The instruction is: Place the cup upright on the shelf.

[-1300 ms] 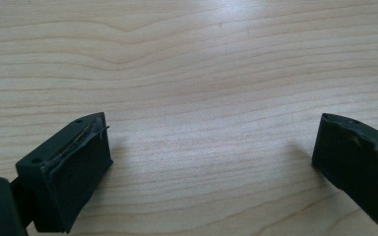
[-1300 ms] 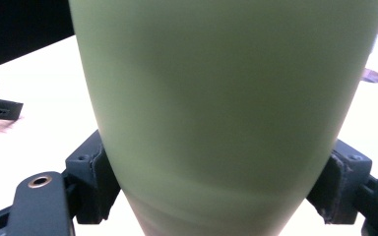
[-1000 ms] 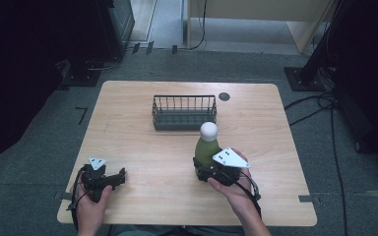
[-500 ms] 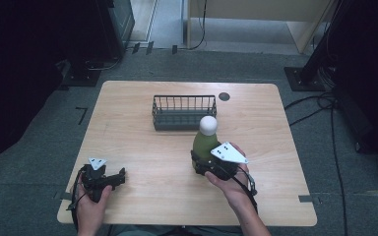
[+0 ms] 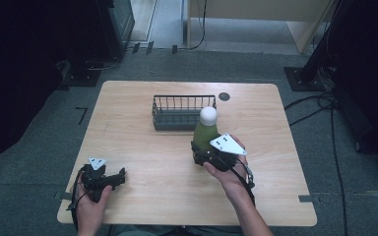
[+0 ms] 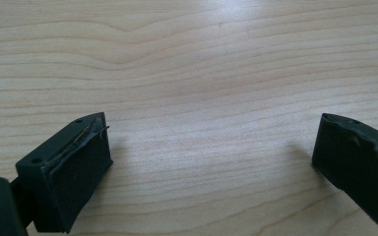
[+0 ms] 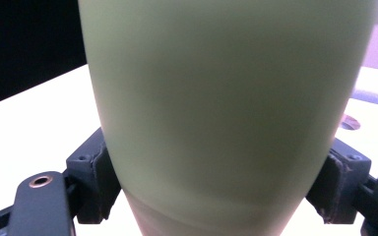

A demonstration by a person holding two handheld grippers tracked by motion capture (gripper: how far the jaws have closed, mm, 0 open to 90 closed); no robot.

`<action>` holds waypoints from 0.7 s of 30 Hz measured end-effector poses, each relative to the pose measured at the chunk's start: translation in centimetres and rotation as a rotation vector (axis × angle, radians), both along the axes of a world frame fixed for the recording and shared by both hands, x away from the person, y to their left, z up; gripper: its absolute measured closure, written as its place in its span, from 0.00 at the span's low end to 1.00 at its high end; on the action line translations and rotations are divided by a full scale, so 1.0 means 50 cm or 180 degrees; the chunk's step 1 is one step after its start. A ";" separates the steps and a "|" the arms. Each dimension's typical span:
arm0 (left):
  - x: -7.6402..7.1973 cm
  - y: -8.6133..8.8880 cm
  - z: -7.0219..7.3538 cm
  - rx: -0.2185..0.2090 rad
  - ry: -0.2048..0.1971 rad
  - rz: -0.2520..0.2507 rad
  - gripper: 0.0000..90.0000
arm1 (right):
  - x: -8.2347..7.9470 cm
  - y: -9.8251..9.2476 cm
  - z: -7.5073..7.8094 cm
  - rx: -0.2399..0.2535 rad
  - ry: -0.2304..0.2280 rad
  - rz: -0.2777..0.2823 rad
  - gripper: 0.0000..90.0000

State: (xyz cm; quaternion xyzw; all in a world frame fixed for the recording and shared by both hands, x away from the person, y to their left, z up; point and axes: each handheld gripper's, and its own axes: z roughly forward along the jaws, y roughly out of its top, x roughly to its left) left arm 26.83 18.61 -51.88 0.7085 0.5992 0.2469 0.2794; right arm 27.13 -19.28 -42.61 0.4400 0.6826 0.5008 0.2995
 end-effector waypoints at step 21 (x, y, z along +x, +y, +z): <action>0.000 0.000 0.000 0.0001 0.0005 -0.0012 0.02 | 0.051 0.004 0.052 0.0038 -0.0171 -0.0223 0.22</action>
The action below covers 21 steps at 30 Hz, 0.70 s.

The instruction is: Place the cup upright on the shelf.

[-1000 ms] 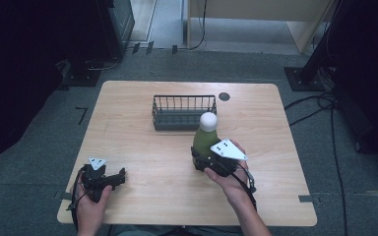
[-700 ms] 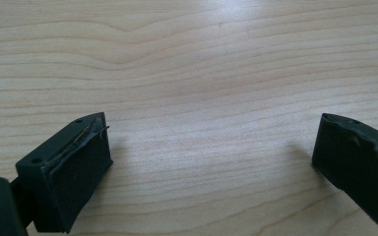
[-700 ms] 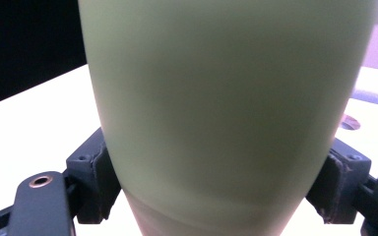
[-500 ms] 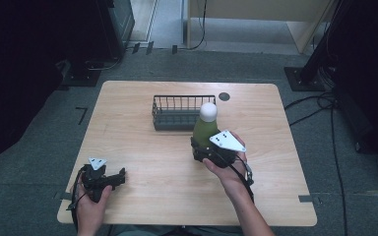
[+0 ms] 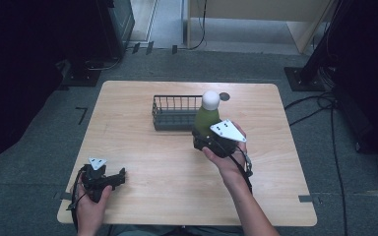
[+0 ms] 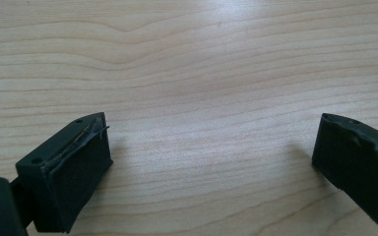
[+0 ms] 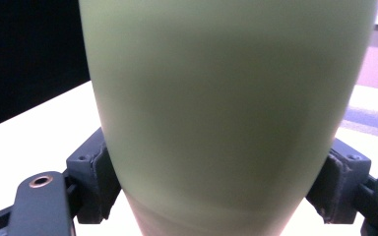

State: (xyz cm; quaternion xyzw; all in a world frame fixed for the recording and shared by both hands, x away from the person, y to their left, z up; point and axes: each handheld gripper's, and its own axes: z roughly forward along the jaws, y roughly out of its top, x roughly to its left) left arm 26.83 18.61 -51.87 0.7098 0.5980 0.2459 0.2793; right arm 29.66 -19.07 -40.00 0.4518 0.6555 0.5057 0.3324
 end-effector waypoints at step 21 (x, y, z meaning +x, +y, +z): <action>0.000 0.000 0.000 -0.0005 -0.0007 0.0004 0.02 | 0.057 0.009 0.046 0.0063 -0.0194 -0.0174 0.22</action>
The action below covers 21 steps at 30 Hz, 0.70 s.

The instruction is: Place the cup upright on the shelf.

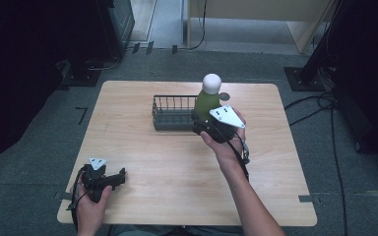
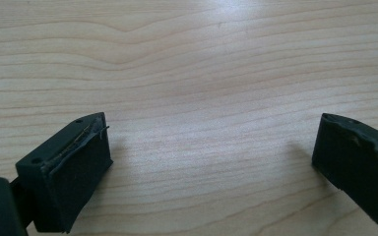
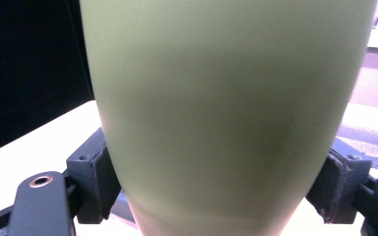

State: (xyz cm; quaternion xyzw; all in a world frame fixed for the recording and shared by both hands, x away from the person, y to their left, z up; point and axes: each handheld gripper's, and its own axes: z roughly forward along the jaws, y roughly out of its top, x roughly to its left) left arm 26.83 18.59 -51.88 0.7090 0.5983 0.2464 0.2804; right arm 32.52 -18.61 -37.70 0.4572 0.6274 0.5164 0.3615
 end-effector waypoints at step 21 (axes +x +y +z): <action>0.000 0.000 0.000 0.0003 0.0004 0.0001 0.02 | 0.065 0.012 0.020 -0.0002 -0.0115 -0.0151 0.22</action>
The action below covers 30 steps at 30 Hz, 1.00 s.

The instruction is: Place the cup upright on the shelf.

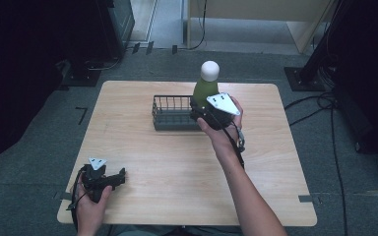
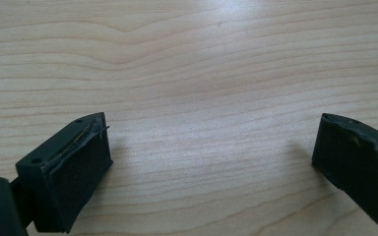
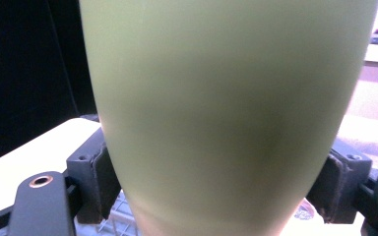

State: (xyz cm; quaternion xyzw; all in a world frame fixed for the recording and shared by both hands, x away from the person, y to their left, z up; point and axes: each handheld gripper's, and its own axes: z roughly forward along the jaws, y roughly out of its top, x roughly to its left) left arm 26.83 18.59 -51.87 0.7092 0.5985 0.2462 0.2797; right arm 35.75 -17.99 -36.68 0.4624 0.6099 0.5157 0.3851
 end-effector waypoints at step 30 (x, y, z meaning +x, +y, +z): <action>0.000 0.000 0.000 0.0002 0.0002 -0.0003 0.02 | 0.119 0.013 -0.042 -0.0082 0.0139 -0.0132 0.22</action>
